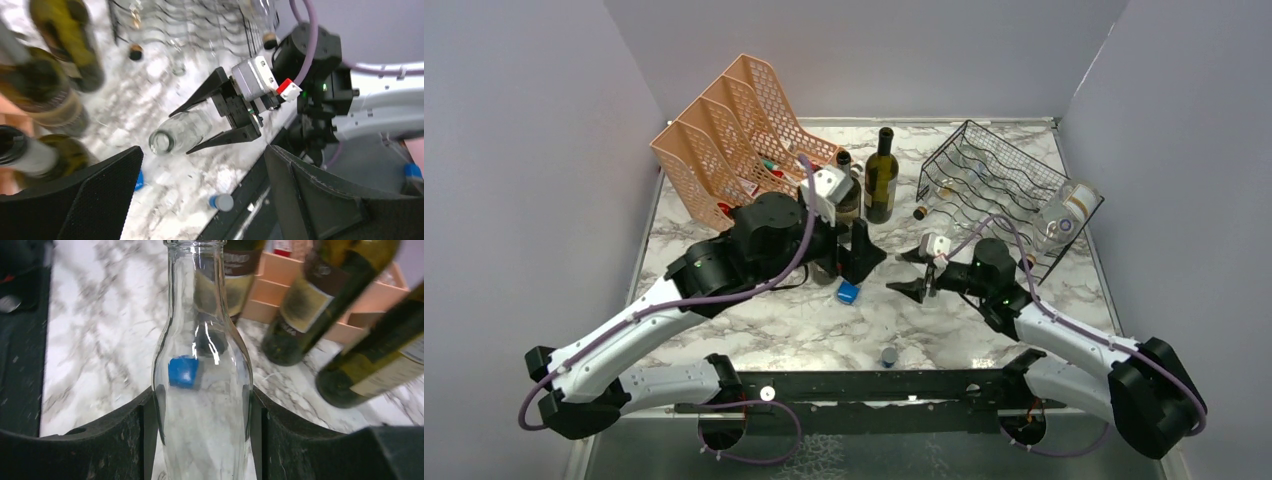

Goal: Take the wine bottle off the wine rack

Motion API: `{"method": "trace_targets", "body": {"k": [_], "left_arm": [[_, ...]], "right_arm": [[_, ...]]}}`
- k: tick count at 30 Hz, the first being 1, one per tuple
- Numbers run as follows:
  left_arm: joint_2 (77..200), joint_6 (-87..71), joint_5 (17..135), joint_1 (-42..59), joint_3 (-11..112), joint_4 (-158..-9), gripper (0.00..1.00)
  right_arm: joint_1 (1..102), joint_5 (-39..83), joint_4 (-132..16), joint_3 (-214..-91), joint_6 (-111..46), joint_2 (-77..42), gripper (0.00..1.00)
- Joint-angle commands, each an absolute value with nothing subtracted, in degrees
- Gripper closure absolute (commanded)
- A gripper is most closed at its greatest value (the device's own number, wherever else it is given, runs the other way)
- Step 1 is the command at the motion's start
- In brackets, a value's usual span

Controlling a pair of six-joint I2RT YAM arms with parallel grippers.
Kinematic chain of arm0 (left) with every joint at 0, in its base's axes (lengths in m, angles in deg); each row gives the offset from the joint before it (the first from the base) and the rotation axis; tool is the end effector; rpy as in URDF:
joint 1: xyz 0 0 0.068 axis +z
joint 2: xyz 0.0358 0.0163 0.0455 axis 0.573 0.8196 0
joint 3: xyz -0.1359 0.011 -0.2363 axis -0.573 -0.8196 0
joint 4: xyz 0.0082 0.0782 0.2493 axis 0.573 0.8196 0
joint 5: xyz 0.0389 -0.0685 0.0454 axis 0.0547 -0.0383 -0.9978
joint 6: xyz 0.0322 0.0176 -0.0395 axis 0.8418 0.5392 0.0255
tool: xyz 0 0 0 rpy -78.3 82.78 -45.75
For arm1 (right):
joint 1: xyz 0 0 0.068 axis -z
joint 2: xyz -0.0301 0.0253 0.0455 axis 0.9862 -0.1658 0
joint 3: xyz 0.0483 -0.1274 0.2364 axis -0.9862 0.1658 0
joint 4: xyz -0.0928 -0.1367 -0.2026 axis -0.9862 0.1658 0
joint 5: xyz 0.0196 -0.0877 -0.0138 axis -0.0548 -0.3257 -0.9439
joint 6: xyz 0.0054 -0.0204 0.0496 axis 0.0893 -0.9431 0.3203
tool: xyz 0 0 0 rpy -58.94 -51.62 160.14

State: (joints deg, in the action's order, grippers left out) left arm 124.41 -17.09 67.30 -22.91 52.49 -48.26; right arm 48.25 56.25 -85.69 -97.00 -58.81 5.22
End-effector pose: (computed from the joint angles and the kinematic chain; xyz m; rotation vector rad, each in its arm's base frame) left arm 0.1170 -0.1861 0.4206 0.6442 1.9216 -0.8972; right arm 0.1645 0.1320 0.2145 -1.2291 1.2962 0.8030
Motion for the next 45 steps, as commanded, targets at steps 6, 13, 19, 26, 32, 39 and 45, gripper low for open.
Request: {"method": "trace_targets", "body": {"k": [6,13,19,26,32,39,45], "left_arm": [[118.16,-15.87,56.56,-22.94,50.56,-47.75,0.01],[115.01,-18.00,55.83,-22.92,47.74,-47.48,0.01],[112.60,-18.06,54.17,-22.96,47.05,-46.95,0.01],[112.14,-17.56,53.36,-22.95,46.99,-46.47,0.01],[111.99,-17.95,53.55,-22.90,47.08,-45.77,0.01],[112.45,-17.65,53.04,-22.92,47.13,-45.76,0.01],[112.26,-17.96,53.31,-22.92,46.90,-45.63,0.01]], "right_arm": [[48.29,29.92,-128.66,-97.51,-32.66,-7.30,0.78],[48.29,30.34,-143.08,-103.47,-29.32,-21.16,0.78],[48.29,30.47,-154.07,-104.10,-32.00,-28.23,0.79],[48.24,33.75,-160.84,-107.87,-34.18,-36.67,0.80],[48.29,31.69,-160.84,-110.18,-36.85,-39.44,0.80],[48.25,32.27,-160.98,-111.86,-36.04,-42.86,0.79],[48.29,31.39,-161.00,-108.87,-36.54,-42.15,0.73]]}}
